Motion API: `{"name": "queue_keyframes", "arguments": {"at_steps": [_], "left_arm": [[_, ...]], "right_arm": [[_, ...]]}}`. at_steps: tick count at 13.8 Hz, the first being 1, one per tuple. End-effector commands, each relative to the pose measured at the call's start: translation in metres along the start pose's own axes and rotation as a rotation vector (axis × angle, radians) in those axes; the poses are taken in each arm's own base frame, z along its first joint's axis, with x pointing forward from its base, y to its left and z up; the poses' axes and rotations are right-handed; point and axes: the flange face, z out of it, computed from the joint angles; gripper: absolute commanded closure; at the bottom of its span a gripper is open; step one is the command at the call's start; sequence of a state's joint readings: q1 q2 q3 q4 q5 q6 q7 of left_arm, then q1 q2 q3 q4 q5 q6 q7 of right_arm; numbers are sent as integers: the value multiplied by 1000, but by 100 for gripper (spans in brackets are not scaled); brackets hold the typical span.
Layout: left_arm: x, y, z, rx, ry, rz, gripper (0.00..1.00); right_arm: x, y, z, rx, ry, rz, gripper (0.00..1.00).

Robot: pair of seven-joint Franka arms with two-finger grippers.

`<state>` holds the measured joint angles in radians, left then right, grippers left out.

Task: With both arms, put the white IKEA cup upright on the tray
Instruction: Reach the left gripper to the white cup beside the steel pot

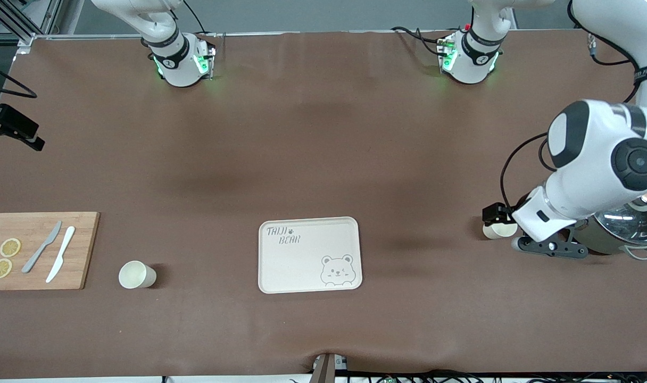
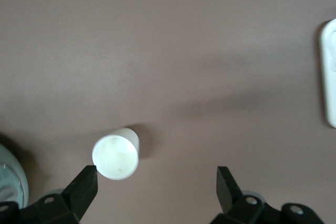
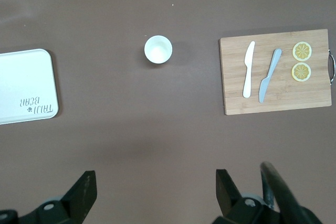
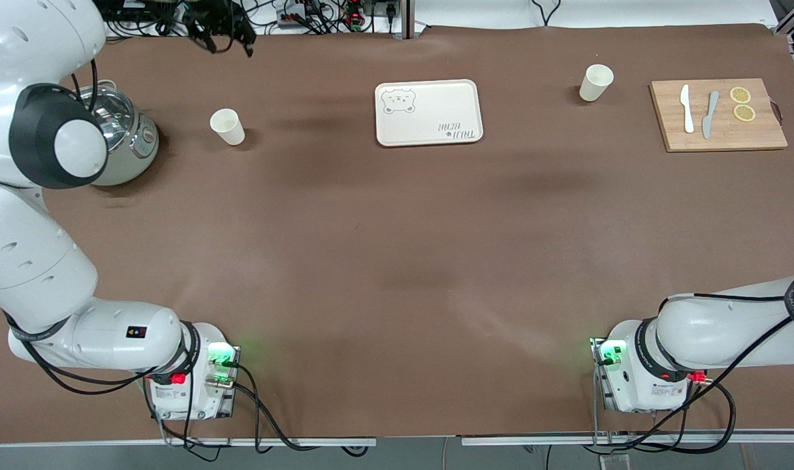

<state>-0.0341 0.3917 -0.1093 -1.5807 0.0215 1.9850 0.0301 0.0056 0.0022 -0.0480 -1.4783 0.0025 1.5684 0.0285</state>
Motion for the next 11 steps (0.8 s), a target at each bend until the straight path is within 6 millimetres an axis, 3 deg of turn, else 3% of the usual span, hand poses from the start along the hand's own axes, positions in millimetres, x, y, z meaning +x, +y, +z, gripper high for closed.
{"name": "queue_keyframes", "arguments": {"at_steps": [1,3,5,7,11], "left_arm": [[-37,-43,26,25,24,56,0],[-51,-82,53,27,55,72,0],[-61,-104,81,28,73,65,0],[-67,-112,102,33,105,60,0],[-67,-112,136,31,130,63,0]], "right_arm": [[0,-1,-1,2,1,0,0],[0,-11,2,0,-10,-23,0],[1,-15,8,0,-25,-32,0],[11,-19,24,2,-39,-35,0],[38,-29,77,6,-91,-45,0]]}}
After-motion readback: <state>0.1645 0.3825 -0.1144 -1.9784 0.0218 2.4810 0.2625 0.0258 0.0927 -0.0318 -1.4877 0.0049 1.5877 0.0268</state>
